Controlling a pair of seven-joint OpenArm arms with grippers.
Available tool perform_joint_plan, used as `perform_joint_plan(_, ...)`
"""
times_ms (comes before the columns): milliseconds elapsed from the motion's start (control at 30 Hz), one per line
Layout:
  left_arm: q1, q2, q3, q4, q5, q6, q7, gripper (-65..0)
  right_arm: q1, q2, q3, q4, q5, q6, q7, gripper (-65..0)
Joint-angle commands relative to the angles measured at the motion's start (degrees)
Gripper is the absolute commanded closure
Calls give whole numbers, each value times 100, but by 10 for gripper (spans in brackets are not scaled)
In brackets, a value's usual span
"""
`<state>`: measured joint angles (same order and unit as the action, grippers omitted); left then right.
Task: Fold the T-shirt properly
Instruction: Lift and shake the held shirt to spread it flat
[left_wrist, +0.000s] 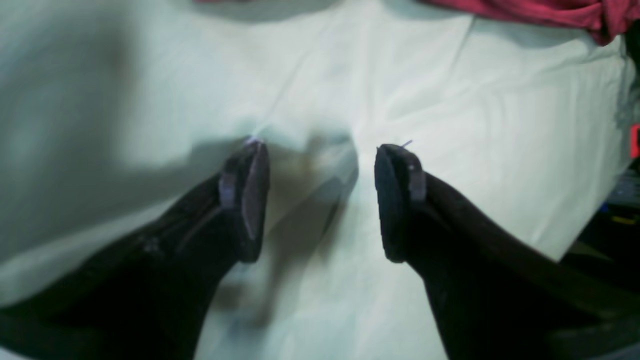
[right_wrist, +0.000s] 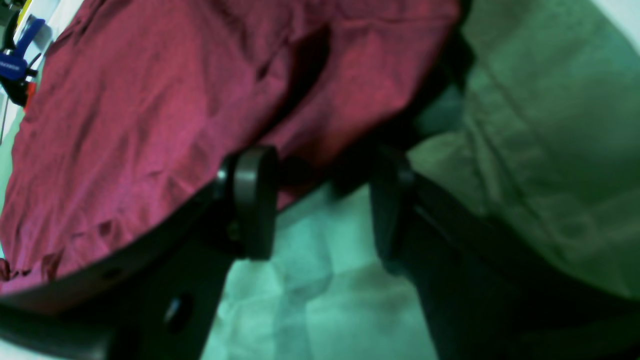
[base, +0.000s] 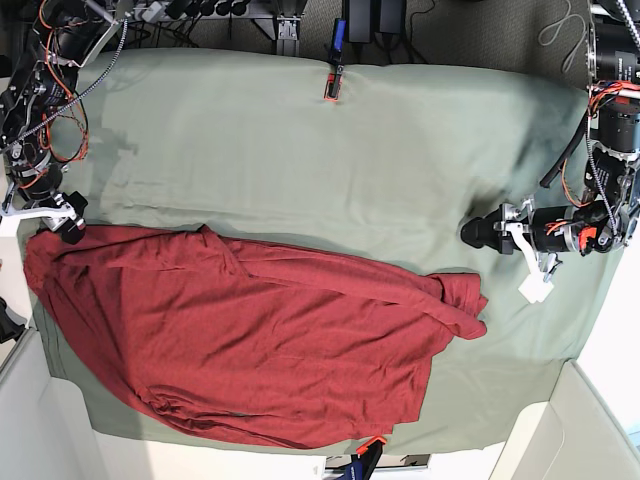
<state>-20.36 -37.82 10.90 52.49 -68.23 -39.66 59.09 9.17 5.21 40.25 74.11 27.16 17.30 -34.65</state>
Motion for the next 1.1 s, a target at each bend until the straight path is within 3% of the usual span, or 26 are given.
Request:
perform_joint_plan(0,-138,-74,-61,74,-144,-34,-35,-361,98,63,-2,22,13,37,173,-300)
perform_joint_plan(133,-138,131,-479,70,-144,-34,-37,-361,153,72,0,-278,-20,-22,428,-300)
perform_joint_plan(233,-138,350,-1196,61,-105,-34,-55,-361,315,81,2,-531,-26,-17,431,-300)
perform_joint_plan(467,-142,756,-2389,-382,686,-34,-527,-361,623,81,2,-706,-140,-9,389,-300)
perform_joint_plan(667,-164,807,-2411,-549,1547,-4,-1375,-361,636,81,2,-704,-170,4,264,-300)
perform_joint_plan(967,-302,1305,-2409,-553,1982,17,-1521,-361,636,79,0,-704,-168,11,157,-300)
perform_joint_plan(1067,-332,1453,-2409,-562,2409,328,-1808,-361,636,81,2,-704,-168,11,116,-300)
